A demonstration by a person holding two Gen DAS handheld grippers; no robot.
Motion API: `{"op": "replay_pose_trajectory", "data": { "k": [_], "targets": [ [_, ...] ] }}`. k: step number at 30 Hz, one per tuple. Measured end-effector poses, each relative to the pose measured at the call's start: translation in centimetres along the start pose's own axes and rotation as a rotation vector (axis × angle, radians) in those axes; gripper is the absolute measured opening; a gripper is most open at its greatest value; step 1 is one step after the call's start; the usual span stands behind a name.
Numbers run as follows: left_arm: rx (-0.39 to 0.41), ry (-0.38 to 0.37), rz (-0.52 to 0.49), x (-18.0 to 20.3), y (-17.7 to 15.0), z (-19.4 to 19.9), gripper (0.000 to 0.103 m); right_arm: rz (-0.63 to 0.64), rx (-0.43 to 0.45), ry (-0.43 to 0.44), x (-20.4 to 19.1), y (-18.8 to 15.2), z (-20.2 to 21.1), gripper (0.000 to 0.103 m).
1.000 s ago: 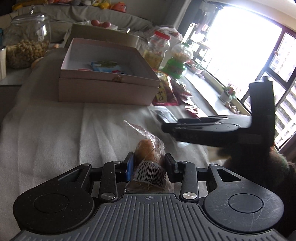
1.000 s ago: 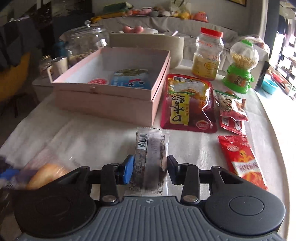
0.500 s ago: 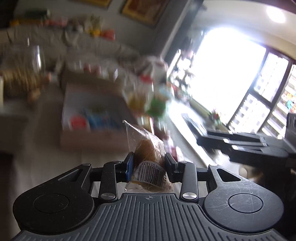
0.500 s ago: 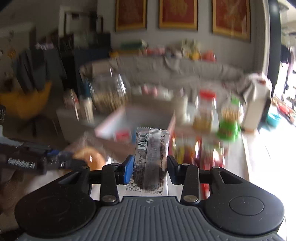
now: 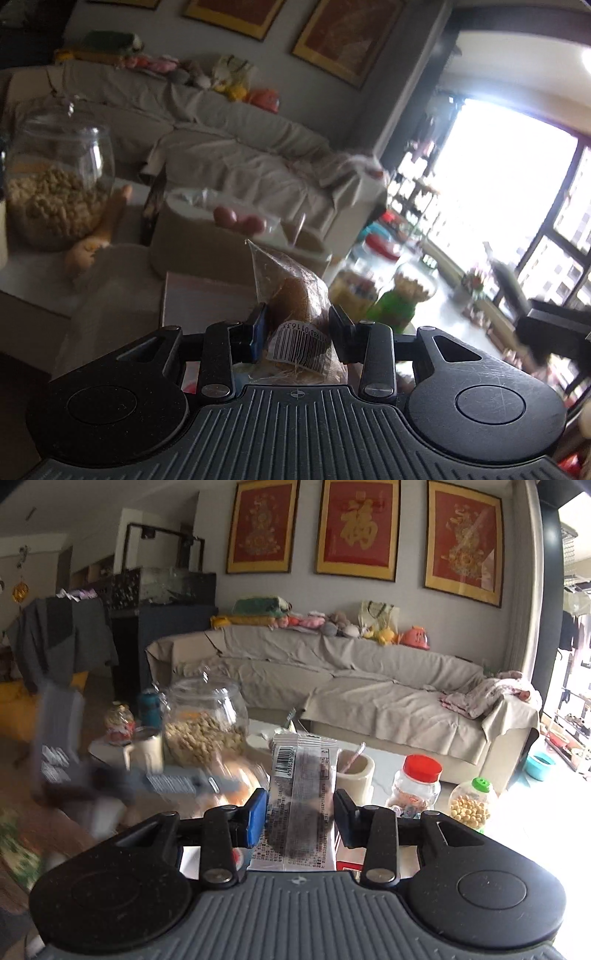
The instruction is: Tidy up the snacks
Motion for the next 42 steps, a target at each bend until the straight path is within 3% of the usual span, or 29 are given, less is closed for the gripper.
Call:
{"op": "replay_pose_trajectory", "data": {
  "k": [2,3,5,8,12,13,16,19,20,23,27,33,42],
  "targets": [
    [-0.06,0.061,0.02,-1.1,-1.1,-2.9,0.04,-0.016,-0.046,-0.003,0.1,0.4,-2.5,0.039],
    [-0.054,0.053,0.046,-1.6,-1.5,-3.4,0.04,-0.022,-0.07,-0.002,0.0,0.7,-3.9,0.039],
    [-0.005,0.015,0.09,-2.9,-1.9,-2.7,0.04,-0.021,-0.11,-0.001,0.0,0.5,-6.0,0.039],
    [0.1,0.049,0.103,-4.0,-1.5,0.1,0.04,-0.03,-0.158,0.002,0.0,0.6,-9.5,0.039],
    [0.149,0.045,0.132,-5.2,-1.4,2.8,0.04,-0.075,-0.177,0.045,-0.2,1.3,-13.4,0.039],
    [0.144,0.039,0.143,-5.3,-1.4,3.0,0.04,-0.084,-0.174,0.067,-0.4,1.6,-14.6,0.04],
    [0.09,0.005,0.177,-5.0,-2.0,3.2,0.04,-0.104,-0.254,0.119,-0.4,2.5,-17.8,0.059],
    [0.054,-0.026,0.176,-4.0,-3.9,3.9,0.04,-0.099,-0.231,0.117,0.7,1.8,-16.7,0.06],
    [0.044,-0.04,0.17,-3.6,-4.6,4.1,0.04,-0.086,-0.21,0.095,1.3,1.2,-15.8,0.065],
    [0.012,-0.073,0.155,-2.4,-6.7,3.8,0.04,-0.018,-0.147,-0.024,3.5,-2.1,-12.2,0.081],
    [-0.035,-0.131,0.075,0.5,-8.6,2.3,0.04,0.017,-0.173,-0.141,6.7,-7.6,-9.0,0.083],
    [-0.116,-0.089,0.018,3.9,-10.0,0.3,0.039,-0.149,-0.217,-0.117,10.2,-13.5,-8.0,0.083],
    [-0.157,-0.013,0.056,3.7,-11.6,0.5,0.039,-0.06,-0.153,-0.08,7.9,-16.6,-8.2,0.083]
  ]
}}
Point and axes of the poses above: each gripper's, at about its wrist camera, not at the fingertips, and z roughly against the way its jaws point, x to its right, y to its top, the point moved 1 cm from there along -z, roughly the way its jaws point, and after that the axes turned 10 degrees about -x, right-handed, at the moved point
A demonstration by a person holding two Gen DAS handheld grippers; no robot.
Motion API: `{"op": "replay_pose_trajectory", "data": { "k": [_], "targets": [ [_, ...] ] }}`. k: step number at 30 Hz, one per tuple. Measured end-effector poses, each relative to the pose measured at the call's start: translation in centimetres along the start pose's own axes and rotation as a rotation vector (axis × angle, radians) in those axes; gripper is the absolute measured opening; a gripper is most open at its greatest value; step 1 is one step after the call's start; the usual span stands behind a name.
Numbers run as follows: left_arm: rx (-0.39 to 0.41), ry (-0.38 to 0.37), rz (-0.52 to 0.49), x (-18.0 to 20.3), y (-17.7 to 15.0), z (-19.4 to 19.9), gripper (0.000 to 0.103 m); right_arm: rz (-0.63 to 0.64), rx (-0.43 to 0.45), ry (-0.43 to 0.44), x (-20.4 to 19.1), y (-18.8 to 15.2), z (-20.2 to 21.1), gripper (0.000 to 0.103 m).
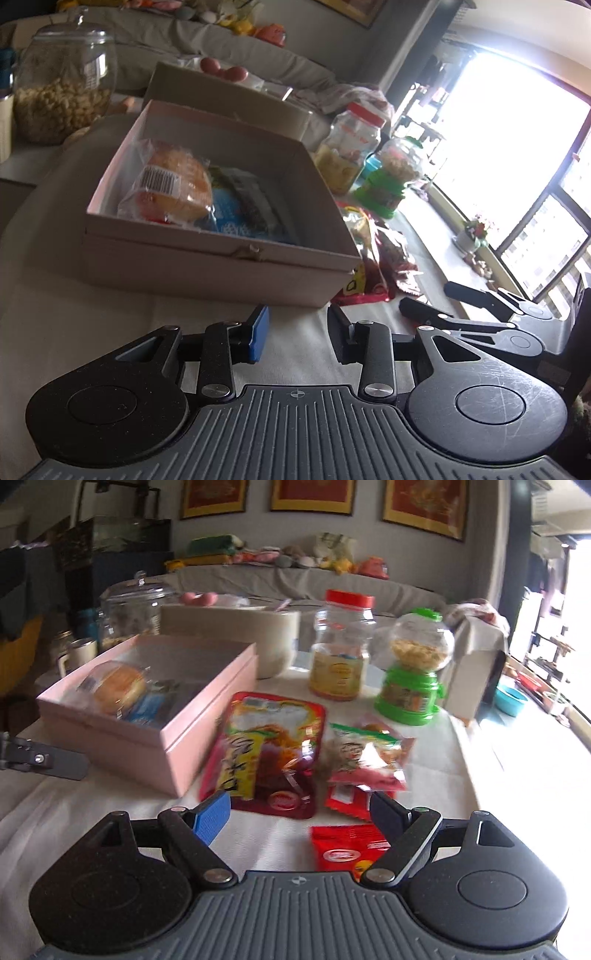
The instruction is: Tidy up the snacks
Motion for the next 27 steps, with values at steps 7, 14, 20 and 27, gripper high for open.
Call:
{"op": "replay_pose_trajectory", "data": {
  "k": [7,14,20,27],
  "targets": [
    [-0.029,-0.017,0.002,0.0,-0.5,-0.3,0.039,-0.027,-0.001,0.085,0.0,2.0,-2.1,0.083],
    [-0.058,-0.053,-0.002,-0.4,-1.2,-0.7,0.039,-0.247,-0.107,0.181,2.8,4.7,-7.6,0.08],
    [-0.067,-0.065,0.021,-1.3,-1.4,-0.9,0.039,-0.202,-0.171,0.214,2.1,3.9,-6.2,0.041],
    [-0.092,-0.133,-0.019,-0.3,-1.7,-1.2,0.039,-0.282,-0.237,0.343,3.8,-1.0,-1.7,0.019]
  ]
}}
Point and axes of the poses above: each gripper's, at about its wrist camera, not at the fingertips, and z roughly against the way its jaws point, x to its right, y to its top, the point moved 1 cm from there along -z, roughly the way its jaws point, and after that the axes turned 10 degrees about -x, right-handed, at the moved point
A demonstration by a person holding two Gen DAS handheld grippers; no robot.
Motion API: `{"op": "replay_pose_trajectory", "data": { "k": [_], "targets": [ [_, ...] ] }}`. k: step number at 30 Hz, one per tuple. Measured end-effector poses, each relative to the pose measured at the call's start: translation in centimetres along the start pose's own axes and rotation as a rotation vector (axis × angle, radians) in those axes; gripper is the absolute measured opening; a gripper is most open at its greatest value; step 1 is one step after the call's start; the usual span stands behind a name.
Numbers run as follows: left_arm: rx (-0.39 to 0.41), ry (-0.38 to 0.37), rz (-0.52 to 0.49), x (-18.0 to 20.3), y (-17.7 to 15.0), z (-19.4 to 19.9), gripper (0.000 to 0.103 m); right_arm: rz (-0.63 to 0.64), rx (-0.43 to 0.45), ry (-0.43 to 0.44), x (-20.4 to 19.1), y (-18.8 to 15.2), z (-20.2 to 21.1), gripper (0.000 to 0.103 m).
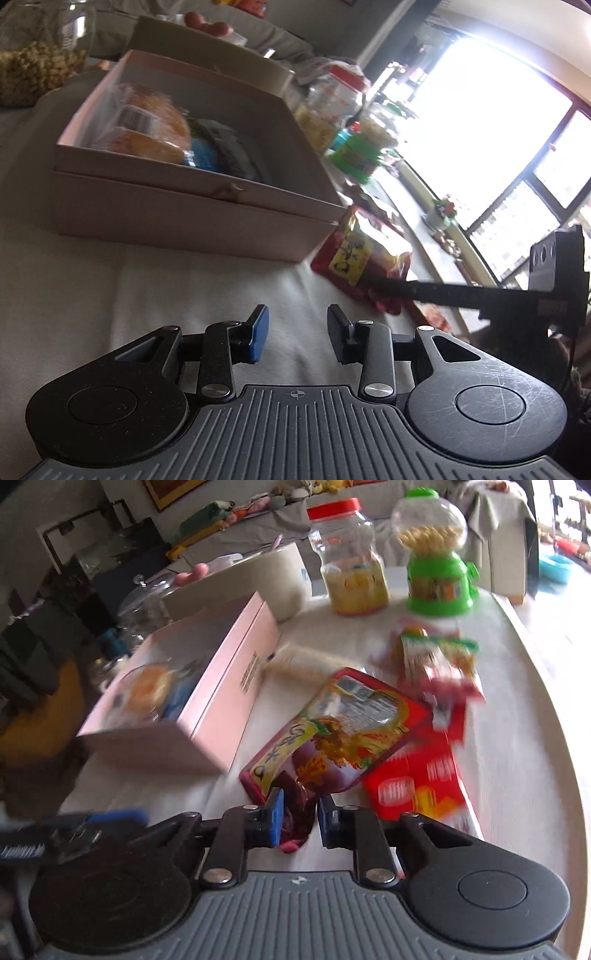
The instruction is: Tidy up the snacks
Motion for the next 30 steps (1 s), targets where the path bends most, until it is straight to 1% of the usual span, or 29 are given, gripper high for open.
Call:
{"op": "replay_pose_trajectory", "data": {
  "k": [2,7,8,10,12,13,14,15,16,17,19,21,23,25,26,28,30],
  "targets": [
    [-0.006,-0.012,-0.021,0.5,0.0,-0.1,0.039,-0.002,-0.007,0.016,0.1,-1.5,0.8,0.019],
    [-0.024,-0.025,-0.073,1.8,-0.1,-0.5,0.039,-0.032,-0.045,0.12,0.0,-4.9,2.6,0.018],
    [-0.031,-0.029,-0.089,1.9,-0.1,-0.6,0.039,-0.017,-0.046,0.133,-0.2,-5.5,3.1,0.018],
    [-0.049,-0.031,-0.108,2.3,-0.2,-1.0,0.039,0.034,-0.049,0.123,-0.8,-6.8,4.0,0.019],
    [-0.069,-0.039,-0.115,2.6,-0.4,-1.5,0.039,0.067,-0.048,0.08,-1.4,-7.7,4.6,0.02],
    [-0.078,-0.047,-0.118,2.9,-0.5,-1.7,0.039,0.072,-0.039,0.055,-1.5,-8.1,5.0,0.025],
    [-0.085,-0.054,-0.122,3.1,-0.6,-2.0,0.039,0.068,-0.024,0.029,-1.5,-8.3,5.4,0.038],
    [-0.091,-0.063,-0.128,3.5,-0.6,-2.2,0.039,0.056,0.001,-0.001,-1.3,-8.4,5.8,0.047],
    [-0.096,-0.071,-0.135,3.8,-0.7,-2.4,0.039,0.035,0.038,-0.03,-1.0,-8.5,6.3,0.064],
    [-0.102,-0.074,-0.142,4.2,-0.8,-2.6,0.039,0.008,0.079,-0.061,-0.6,-8.5,6.6,0.067],
    [-0.111,-0.066,-0.154,4.8,-1.0,-2.9,0.039,-0.045,0.138,-0.111,0.1,-8.7,7.0,0.067],
    [-0.118,-0.05,-0.164,5.2,-1.1,-3.2,0.039,-0.073,0.188,-0.171,0.3,-8.9,6.7,0.067],
    [-0.125,-0.033,-0.161,5.3,-1.2,-3.4,0.039,-0.072,0.202,-0.248,0.1,-9.2,5.9,0.067],
    [-0.136,-0.01,-0.157,5.2,-1.2,-3.7,0.039,-0.069,0.19,-0.319,0.0,-9.5,4.8,0.068],
    [-0.133,-0.012,-0.158,5.1,-1.2,-3.7,0.039,-0.068,0.203,-0.342,0.0,-9.7,4.4,0.071],
    [-0.133,-0.015,-0.153,5.1,-1.2,-3.7,0.039,-0.058,0.221,-0.365,-0.2,-9.7,4.1,0.071],
    [-0.136,-0.03,-0.141,5.1,-1.0,-3.9,0.039,-0.059,0.222,-0.369,-0.2,-9.7,4.1,0.071]
  ]
}}
Point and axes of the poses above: each gripper's, at about its wrist camera, not at the fingertips, and z roughly against the way its jaws point, x to its right, y to its top, the point moved 1 cm from there along -z, roughly the way its jaws point, and after that the axes turned 10 degrees about -x, right-handed, at the moved point
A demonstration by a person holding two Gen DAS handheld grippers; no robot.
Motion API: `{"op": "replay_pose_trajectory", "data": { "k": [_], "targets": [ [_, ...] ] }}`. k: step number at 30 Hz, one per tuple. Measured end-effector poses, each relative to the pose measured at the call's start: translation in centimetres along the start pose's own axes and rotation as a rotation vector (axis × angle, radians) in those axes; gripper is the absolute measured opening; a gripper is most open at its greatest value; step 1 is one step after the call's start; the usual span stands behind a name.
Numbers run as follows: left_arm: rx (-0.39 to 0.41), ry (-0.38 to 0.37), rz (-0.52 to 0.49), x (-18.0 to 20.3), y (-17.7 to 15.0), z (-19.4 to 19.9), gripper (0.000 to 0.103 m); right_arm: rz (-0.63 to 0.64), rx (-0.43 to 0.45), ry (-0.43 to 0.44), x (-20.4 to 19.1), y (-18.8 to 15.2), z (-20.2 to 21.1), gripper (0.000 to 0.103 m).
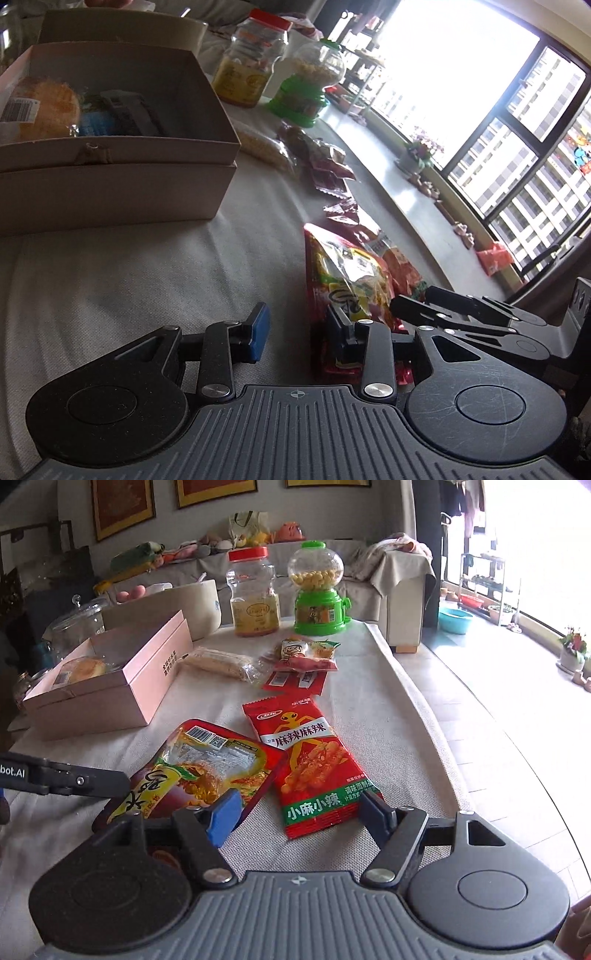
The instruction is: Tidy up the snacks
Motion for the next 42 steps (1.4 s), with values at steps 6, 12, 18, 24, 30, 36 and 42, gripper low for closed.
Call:
{"op": "replay_pose_trajectory", "data": {
  "k": [6,12,18,24,30,36,42],
  "targets": [
    [-0.017,-0.124,0.043,0.6,0.0,-1.3,0.04,-0.004,0.004,-0.014,0.0,-0.4,0.3,0.073],
    [-0.001,-0.125,0.046,1.1,-0.2,-1.6,0.04,-0.043,0.01,-0.005,0.6,-0.5,0.3,0.074],
    [-0.01,-0.177,0.01,2.5,-0.5,-0.8,0.037,-0.051,0.02,-0.057,0.2,-0.6,0.5,0.074],
    [0.03,-0.156,-0.085,4.2,-1.1,2.3,0.033,-0.054,0.023,0.003,-1.5,-1.7,1.4,0.073],
    [0.008,-0.109,-0.032,3.4,-1.0,1.4,0.032,-0.002,0.027,0.001,-2.9,-2.0,1.4,0.072],
    [-0.028,-0.112,0.083,1.4,-1.2,-0.9,0.035,-0.02,0.026,0.021,-2.4,-2.0,1.3,0.072],
    [-0.01,-0.152,0.054,2.0,-0.9,0.1,0.022,-0.024,0.037,0.017,-2.4,-2.1,1.5,0.072]
  ]
}}
Point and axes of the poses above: each gripper's, at about its wrist camera, not at the fingertips, and z roughly against the way its jaws point, x to its right, y to its top, the point moved 1 cm from there along -z, roughly the way its jaws point, and after that the axes turned 10 degrees about -x, right-handed, at the moved point
